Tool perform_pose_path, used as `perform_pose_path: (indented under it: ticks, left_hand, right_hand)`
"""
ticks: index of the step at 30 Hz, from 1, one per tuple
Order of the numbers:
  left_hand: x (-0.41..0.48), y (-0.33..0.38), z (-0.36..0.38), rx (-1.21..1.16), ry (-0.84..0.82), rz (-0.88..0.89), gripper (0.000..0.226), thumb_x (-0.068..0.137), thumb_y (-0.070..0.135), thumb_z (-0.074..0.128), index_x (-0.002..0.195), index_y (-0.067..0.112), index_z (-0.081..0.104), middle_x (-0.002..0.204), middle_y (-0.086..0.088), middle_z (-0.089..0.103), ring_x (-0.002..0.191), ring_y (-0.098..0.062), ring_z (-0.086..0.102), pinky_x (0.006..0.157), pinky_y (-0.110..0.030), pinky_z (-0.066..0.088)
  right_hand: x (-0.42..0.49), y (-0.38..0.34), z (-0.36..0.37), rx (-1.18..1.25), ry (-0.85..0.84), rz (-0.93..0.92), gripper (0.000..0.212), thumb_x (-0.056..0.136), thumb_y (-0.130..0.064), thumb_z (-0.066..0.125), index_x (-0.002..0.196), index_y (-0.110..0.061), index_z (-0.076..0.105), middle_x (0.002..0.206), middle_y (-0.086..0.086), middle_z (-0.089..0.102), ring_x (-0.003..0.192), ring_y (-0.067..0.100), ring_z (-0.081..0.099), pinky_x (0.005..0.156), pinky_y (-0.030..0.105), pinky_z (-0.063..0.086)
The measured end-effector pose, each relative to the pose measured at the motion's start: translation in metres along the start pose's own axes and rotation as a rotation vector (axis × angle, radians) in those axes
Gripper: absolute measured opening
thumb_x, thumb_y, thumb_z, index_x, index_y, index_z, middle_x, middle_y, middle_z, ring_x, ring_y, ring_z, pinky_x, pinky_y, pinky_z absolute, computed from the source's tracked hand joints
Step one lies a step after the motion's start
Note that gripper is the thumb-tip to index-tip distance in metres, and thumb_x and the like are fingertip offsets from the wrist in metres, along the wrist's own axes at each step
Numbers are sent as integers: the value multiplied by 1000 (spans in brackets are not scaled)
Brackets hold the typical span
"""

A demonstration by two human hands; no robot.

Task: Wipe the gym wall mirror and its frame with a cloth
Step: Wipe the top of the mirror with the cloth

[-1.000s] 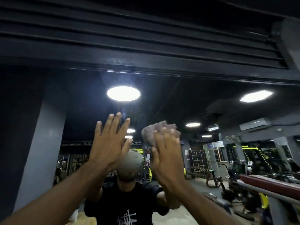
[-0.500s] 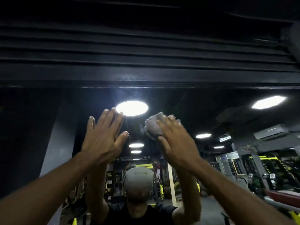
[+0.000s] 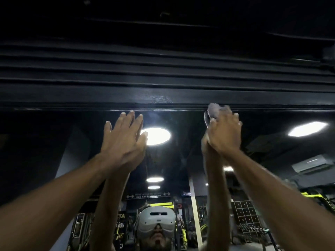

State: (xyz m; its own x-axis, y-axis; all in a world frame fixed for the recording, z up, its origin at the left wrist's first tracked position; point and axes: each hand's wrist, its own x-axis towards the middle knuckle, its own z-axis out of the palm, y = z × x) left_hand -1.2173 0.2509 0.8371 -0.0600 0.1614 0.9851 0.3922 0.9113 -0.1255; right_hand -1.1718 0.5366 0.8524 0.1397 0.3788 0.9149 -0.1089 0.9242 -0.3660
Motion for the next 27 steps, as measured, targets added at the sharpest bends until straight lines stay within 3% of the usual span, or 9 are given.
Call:
perform_pose_path:
  ticks: [2,4,6,9,14,16,19,21,27]
  left_hand:
    - [0,-2,0,1,-4,18,68,100,56,21,163,32,7,172,3,0,158,-17,-5,125,-59,1]
    - [-6,-1,-2,-34,3,-1,66,103,53,25,163,30,10,172,2,1,158,-17,-4,126,-57,0]
    - [-19,0,-5,-68,11,-21,64,104,52,30,162,27,15,172,0,5,158,-18,0,126,-55,3]
    - [-51,-8,-4,-44,-10,19,66,102,54,32,161,31,13,172,0,4,158,-18,-1,126,-54,3]
    - [-87,-21,0,25,-73,57,72,96,60,22,161,34,8,172,0,1,158,-20,-3,126,-55,5]
    - [-94,-18,-1,17,-91,48,73,96,60,21,162,34,5,172,-1,-2,158,-21,-5,126,-56,4]
    - [-105,-12,-2,-6,-118,37,76,95,61,19,163,34,1,172,-1,-9,157,-20,-10,127,-55,0]
    - [-117,-13,-1,-7,-136,53,76,94,62,18,163,35,0,171,-1,-10,157,-20,-12,126,-54,-1]
    - [-154,-27,3,28,-187,109,74,95,57,17,163,31,6,171,-5,-3,157,-23,-6,125,-58,4]
  right_hand:
    - [-10,-59,14,47,-21,125,47,95,-21,36,131,-9,62,128,16,65,120,31,61,103,41,49]
    - [-38,-98,37,50,24,-163,47,101,-23,36,143,-12,54,146,19,52,138,35,48,115,47,39]
    - [-52,-98,30,92,-172,-490,52,106,-36,37,156,-21,37,165,8,29,154,32,20,127,47,14]
    - [-42,-47,-1,91,-293,-710,55,105,-39,36,159,-26,34,167,-2,26,154,20,19,124,34,10]
    - [-55,7,-12,147,-64,-41,53,101,-27,41,153,-14,40,158,14,38,144,35,34,120,47,25]
    - [-106,-28,-4,95,-114,-91,55,104,-27,41,156,-12,32,159,17,34,145,35,32,123,46,25]
    - [-172,-45,-9,140,-299,-534,55,107,-36,39,160,-30,23,170,-7,8,158,18,-2,124,34,-6]
    - [-161,-18,-25,130,-383,-646,56,108,-37,40,160,-36,21,170,-13,7,156,9,-5,123,34,-4]
    - [-166,5,-33,188,-108,21,56,102,-28,42,156,-26,28,165,-2,26,154,21,19,124,55,26]
